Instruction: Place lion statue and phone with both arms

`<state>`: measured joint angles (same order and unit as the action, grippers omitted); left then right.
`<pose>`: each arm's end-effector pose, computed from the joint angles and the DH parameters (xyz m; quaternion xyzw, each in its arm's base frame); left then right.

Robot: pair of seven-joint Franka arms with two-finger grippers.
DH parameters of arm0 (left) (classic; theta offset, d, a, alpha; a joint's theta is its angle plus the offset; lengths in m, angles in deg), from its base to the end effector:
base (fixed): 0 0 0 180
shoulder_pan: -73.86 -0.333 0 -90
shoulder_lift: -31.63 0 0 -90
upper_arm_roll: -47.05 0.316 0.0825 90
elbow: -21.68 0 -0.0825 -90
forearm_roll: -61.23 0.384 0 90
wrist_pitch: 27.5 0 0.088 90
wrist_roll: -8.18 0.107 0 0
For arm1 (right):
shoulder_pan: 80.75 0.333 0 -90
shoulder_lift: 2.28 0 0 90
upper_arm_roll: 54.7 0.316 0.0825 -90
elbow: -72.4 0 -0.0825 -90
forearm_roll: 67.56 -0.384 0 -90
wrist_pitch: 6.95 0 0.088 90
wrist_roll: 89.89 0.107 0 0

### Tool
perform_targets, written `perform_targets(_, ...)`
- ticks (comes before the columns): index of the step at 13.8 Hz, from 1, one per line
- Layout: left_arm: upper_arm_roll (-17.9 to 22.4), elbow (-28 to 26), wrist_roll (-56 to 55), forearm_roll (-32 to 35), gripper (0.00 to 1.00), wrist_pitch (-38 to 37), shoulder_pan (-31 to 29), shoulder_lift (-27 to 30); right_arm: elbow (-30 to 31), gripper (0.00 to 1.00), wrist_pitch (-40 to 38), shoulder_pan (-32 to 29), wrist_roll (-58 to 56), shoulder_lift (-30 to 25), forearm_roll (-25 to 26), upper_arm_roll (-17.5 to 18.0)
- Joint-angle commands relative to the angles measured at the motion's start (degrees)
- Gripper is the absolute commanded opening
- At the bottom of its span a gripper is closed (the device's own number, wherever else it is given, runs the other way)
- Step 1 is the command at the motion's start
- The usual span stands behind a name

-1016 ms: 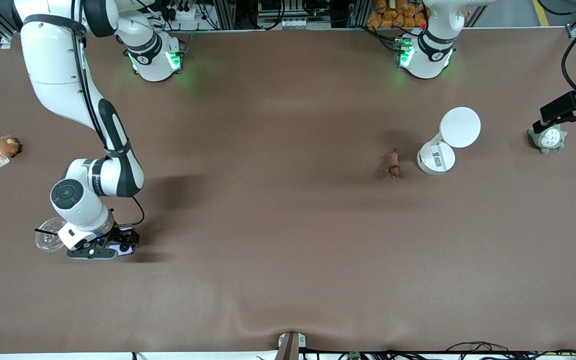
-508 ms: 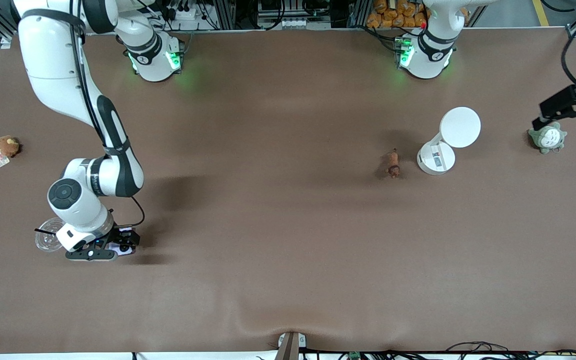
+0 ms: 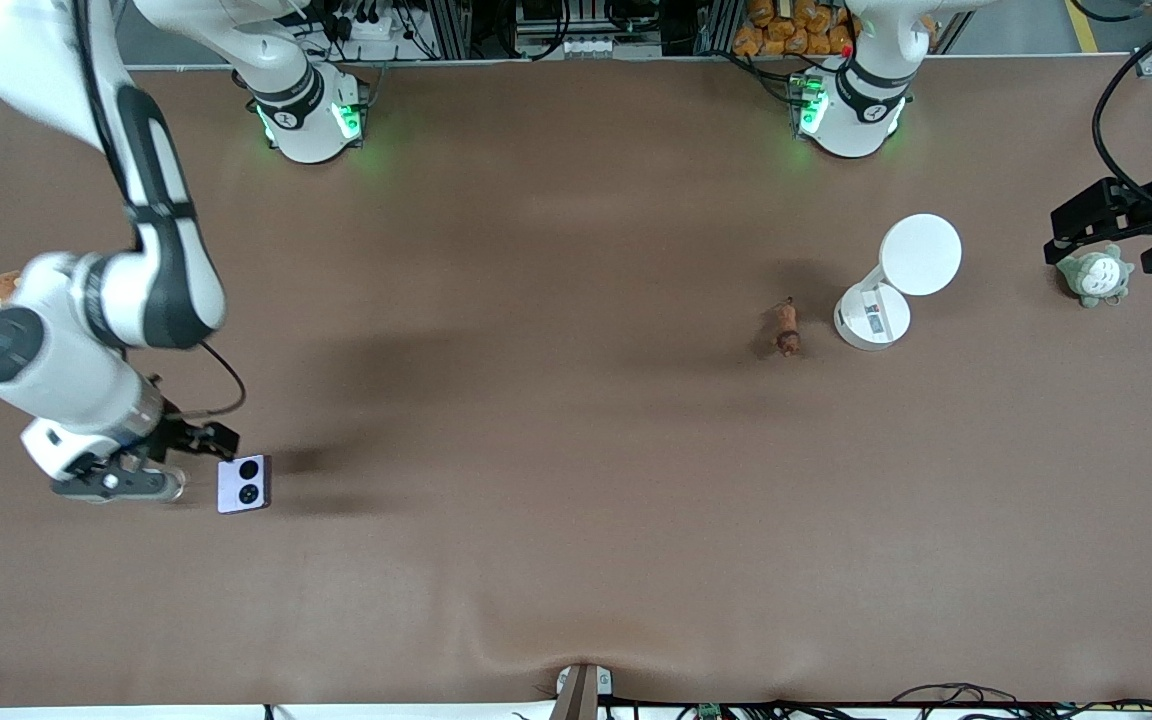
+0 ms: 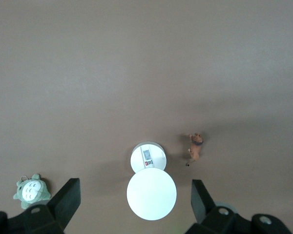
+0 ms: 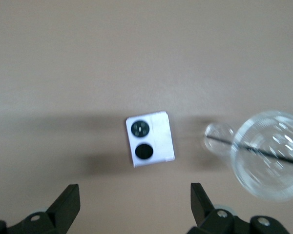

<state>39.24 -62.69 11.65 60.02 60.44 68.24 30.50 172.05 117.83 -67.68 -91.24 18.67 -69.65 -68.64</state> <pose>0.5570 -0.0227 0.6567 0.9985 -0.0499 0.0215 0.0116 0.6577 0.0057 0.3801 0.9987 0.0040 0.0415 0.0282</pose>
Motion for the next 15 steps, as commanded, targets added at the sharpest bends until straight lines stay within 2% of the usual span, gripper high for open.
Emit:
perform_targets(1,-0.2,-0.1,1.1,-2.0,1.00,-0.2,-2.4,0.8,2.1,1.00,-5.6,-1.4,-1.0,-7.3,-0.4,0.4)
perform_targets(5,-0.8,-0.1,1.2,-1.9,1.00,-0.4,-2.4,0.8,2.0,1.00,-15.1,-5.1,-5.2,-15.6,-0.4,0.6)
perform_targets(7,0.7,-0.4,0.4,-1.5,1.00,-0.6,1.7,1.1,1.6,1.00,-20.2,-7.4,-9.9,-18.6,-0.5,0.8)
perform_targets(9,3.1,-0.4,0.5,-1.5,1.00,-1.5,3.4,1.2,0.4,1.00,-24.5,-8.7,-10.1,-21.1,-0.4,1.5)
perform_targets(12,6.7,-0.3,0.5,-1.5,1.00,-1.6,6.6,1.3,-4.3,1.00,-32.8,-15.7,-9.5,-22.9,-0.4,9.4)
perform_targets(13,6.8,-0.3,0.5,-1.5,1.00,-1.6,6.7,1.2,-5.6,1.00,-34.8,-17.4,-9.5,-23.4,-0.4,11.4)
perform_targets(15,6.8,-0.4,0.5,-1.5,1.00,-1.6,6.6,1.3,-6.7,1.00,-37.4,-17.2,-9.4,-24.1,-0.4,11.1)
